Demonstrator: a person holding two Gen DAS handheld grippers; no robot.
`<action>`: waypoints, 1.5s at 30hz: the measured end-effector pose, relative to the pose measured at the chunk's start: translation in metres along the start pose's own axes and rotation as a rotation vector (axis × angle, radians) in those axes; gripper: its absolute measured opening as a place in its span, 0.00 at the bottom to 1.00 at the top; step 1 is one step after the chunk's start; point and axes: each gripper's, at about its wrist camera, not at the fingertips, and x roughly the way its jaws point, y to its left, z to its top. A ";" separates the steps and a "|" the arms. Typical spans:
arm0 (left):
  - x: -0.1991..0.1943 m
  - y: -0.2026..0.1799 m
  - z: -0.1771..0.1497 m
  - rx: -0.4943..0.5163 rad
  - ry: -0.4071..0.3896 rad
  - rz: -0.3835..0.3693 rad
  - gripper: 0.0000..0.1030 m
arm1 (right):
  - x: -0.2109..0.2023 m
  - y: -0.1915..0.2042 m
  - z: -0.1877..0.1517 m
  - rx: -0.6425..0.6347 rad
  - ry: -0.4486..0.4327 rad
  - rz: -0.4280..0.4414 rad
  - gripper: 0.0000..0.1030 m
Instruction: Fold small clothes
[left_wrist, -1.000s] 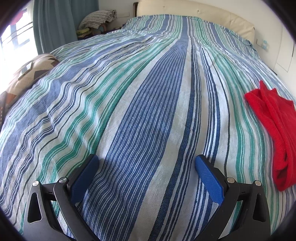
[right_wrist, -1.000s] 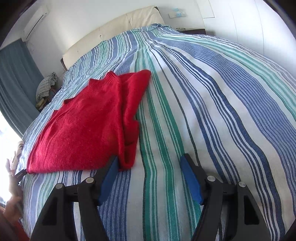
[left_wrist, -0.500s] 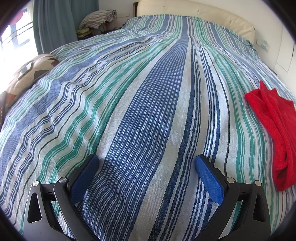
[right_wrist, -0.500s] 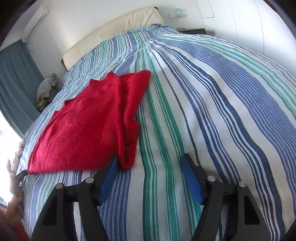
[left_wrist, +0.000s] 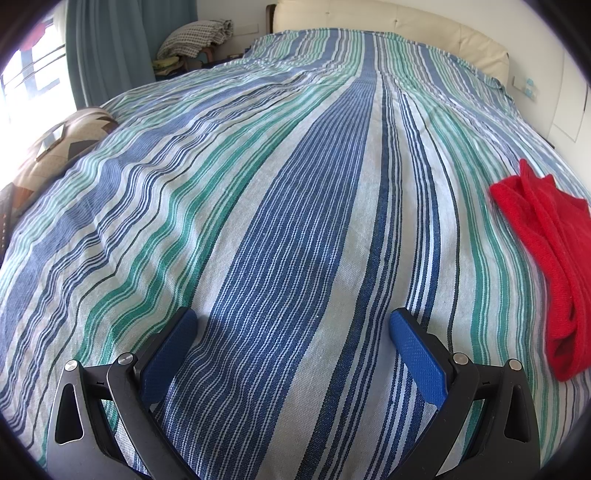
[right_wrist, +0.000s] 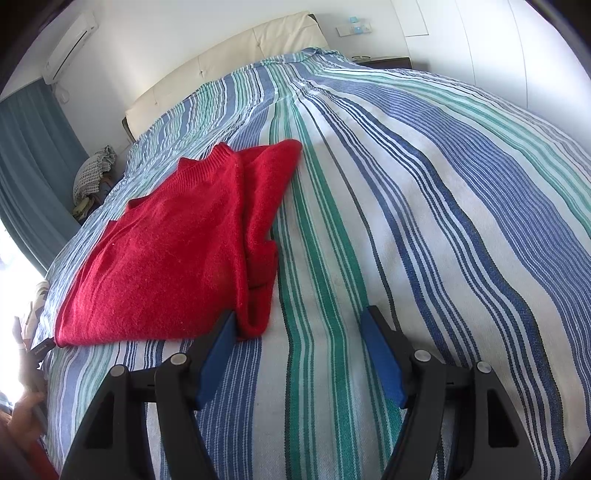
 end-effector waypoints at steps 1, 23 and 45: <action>0.000 0.000 0.000 0.000 0.000 0.000 1.00 | 0.000 0.000 0.000 -0.001 0.000 -0.001 0.67; 0.000 0.000 0.000 0.001 0.000 0.000 1.00 | -0.002 -0.001 0.000 0.004 -0.005 0.009 0.67; 0.001 0.001 0.000 -0.003 0.001 -0.002 1.00 | -0.001 0.009 0.000 -0.035 0.005 -0.029 0.71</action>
